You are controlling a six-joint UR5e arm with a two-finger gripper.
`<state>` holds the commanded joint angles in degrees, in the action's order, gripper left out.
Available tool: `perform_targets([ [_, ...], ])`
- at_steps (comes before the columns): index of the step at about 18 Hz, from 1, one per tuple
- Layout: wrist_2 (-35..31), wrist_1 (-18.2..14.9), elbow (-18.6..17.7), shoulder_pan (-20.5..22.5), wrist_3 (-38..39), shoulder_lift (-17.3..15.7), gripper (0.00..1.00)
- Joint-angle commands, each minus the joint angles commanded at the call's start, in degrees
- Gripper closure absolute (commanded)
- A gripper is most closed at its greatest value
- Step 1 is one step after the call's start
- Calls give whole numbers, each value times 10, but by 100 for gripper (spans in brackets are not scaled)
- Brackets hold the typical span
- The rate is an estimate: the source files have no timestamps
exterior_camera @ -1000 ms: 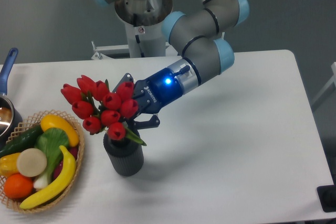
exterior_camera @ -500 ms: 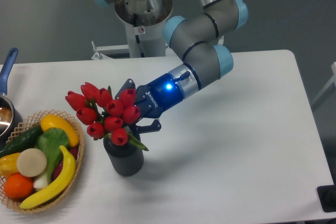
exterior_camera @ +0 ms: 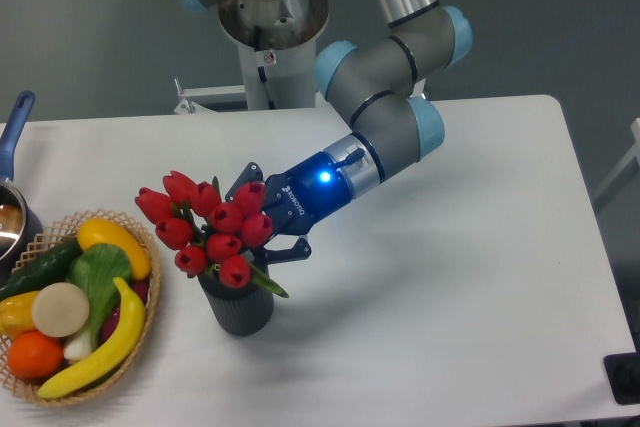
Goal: Insert the flowers into the vase
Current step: 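Push the tulip bunch further down into the vase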
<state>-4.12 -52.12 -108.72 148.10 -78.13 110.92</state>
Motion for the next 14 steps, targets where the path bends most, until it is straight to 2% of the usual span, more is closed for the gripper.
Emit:
perform_targets([
  [14, -19, 0, -17, 4, 0, 0, 55],
])
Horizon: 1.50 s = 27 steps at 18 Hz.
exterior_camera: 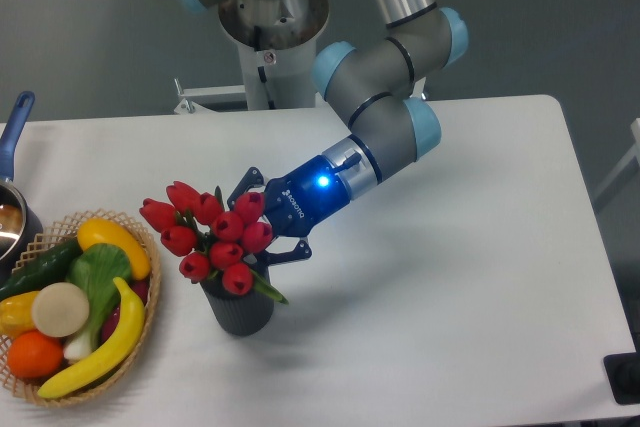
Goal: Insert the flowers into the vase
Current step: 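Push the tulip bunch further down into the vase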
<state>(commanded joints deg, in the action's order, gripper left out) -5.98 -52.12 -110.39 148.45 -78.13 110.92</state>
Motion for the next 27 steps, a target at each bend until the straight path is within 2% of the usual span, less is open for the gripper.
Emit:
perform_targets([
  [2, 0, 0, 1, 0, 0, 0, 54],
  [4, 0, 0, 2, 0, 0, -1, 47],
  [6, 0, 0, 2, 0, 1, -1, 47],
  [8, 0, 0, 2, 0, 1, -1, 39],
  [12, 0, 0, 2, 0, 1, -1, 34],
  [17, -2, 0, 0, 0, 1, -1, 32],
  [20, -23, 0, 1, 1, 3, -4, 27],
  [23, -49, 1, 0, 2, 2, -5, 13],
  [27, -50, 1, 0, 3, 1, -7, 0],
])
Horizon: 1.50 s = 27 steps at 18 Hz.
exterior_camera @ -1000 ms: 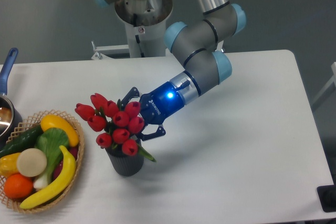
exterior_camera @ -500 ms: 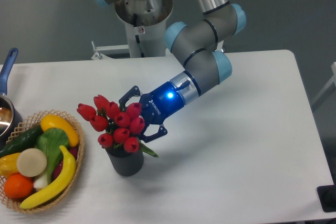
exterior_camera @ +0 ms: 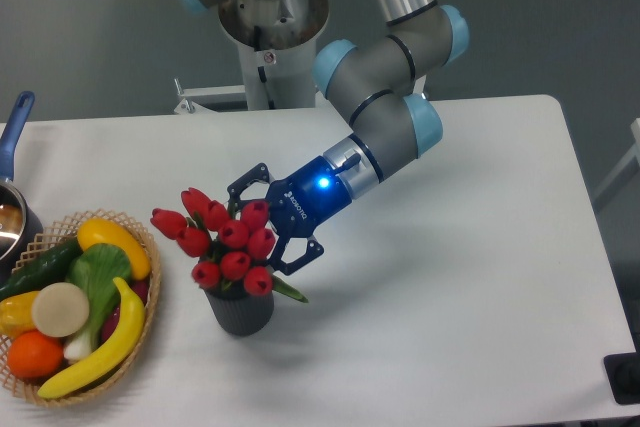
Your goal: Insert the flowers into the vase
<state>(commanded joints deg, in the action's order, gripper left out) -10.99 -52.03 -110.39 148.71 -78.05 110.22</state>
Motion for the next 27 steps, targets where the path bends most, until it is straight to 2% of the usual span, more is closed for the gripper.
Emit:
perform_targets([
  [3, -14, 1, 0, 0, 2, -11, 0],
  [7, -97, 1, 0, 6, 4, -36, 0],
  [9, -124, 0, 1, 23, 3, -54, 0],
  [11, -167, 0, 2, 28, 1, -74, 0],
  [16, -322, -1, 2, 36, -3, -118, 0],
  [19, -349, 0, 10, 53, -6, -136, 0],
  [21, -355, 0, 14, 80, -8, -166, 0],
  [23, -387, 0, 15, 105, -9, -205, 0],
  [27, -521, -4, 21, 141, -37, -250, 0],
])
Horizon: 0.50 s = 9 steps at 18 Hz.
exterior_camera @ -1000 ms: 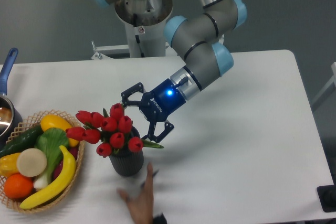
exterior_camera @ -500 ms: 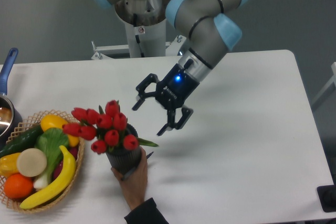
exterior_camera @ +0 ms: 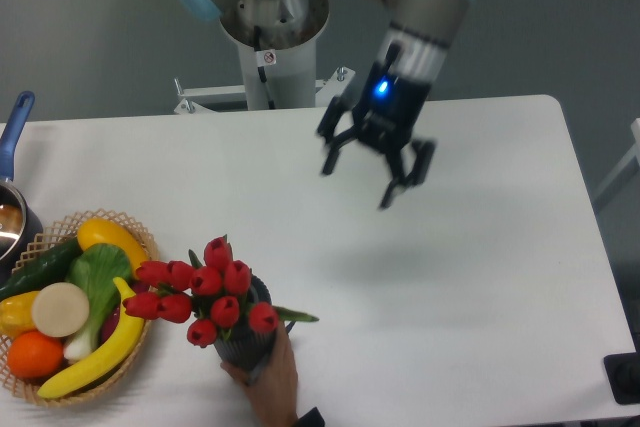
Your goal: Insert the flowers into the vase
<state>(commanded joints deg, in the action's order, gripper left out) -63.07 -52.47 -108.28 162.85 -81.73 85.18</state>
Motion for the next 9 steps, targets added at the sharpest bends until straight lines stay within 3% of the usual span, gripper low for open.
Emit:
perform_targets([
  [5, -93, -7, 0, 40, -14, -7, 0],
  [9, -165, -70, 23, 44, -57, -19, 0],
])
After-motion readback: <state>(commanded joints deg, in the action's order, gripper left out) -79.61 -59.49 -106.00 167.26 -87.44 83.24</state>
